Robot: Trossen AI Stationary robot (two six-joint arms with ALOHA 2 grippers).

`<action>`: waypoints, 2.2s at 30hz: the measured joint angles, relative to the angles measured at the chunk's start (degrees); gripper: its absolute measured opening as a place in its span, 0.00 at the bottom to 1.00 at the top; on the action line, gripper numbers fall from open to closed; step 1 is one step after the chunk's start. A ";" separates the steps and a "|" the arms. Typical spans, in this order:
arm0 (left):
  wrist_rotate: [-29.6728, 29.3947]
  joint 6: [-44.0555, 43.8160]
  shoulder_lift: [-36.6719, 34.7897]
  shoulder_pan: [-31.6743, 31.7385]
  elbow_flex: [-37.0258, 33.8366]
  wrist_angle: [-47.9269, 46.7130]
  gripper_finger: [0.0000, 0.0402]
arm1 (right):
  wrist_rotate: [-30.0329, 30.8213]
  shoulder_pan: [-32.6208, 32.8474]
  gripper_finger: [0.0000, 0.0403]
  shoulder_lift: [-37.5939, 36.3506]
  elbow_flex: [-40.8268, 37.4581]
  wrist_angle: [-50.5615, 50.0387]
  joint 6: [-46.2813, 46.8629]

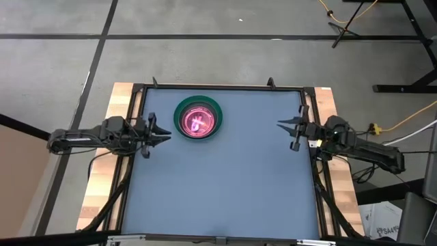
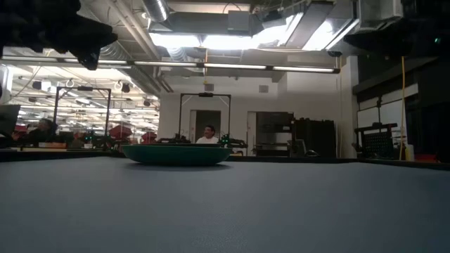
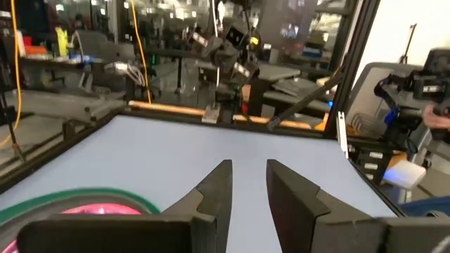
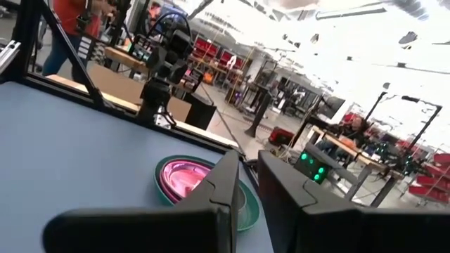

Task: Stack plastic plates
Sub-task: Return to Home Position

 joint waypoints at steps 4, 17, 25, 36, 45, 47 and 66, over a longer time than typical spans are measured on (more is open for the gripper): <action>0.01 1.35 0.00 0.00 -4.33 6.71 0.20 | -0.01 0.00 0.12 0.00 -3.55 5.19 0.65; 2.26 1.60 0.07 0.01 -10.77 15.93 0.20 | 0.00 0.00 0.12 -0.02 -9.23 7.88 2.34; 2.25 4.42 0.07 0.01 -10.77 15.86 0.20 | -0.02 0.00 0.12 0.00 -10.76 7.32 1.97; 1.28 7.39 0.07 0.00 -10.77 15.78 0.20 | -0.02 0.00 0.12 0.00 -10.76 7.73 0.22; 1.19 9.10 -3.21 0.02 -10.77 15.23 0.20 | -0.02 0.00 0.12 0.00 -10.78 7.73 -0.61; 1.19 9.97 -4.76 0.00 -10.77 15.06 0.20 | -0.02 0.00 0.12 0.00 -10.78 7.71 -0.63; 1.26 6.91 -8.26 0.00 -10.77 6.81 0.20 | -0.02 0.02 0.12 0.00 -10.78 7.07 -1.03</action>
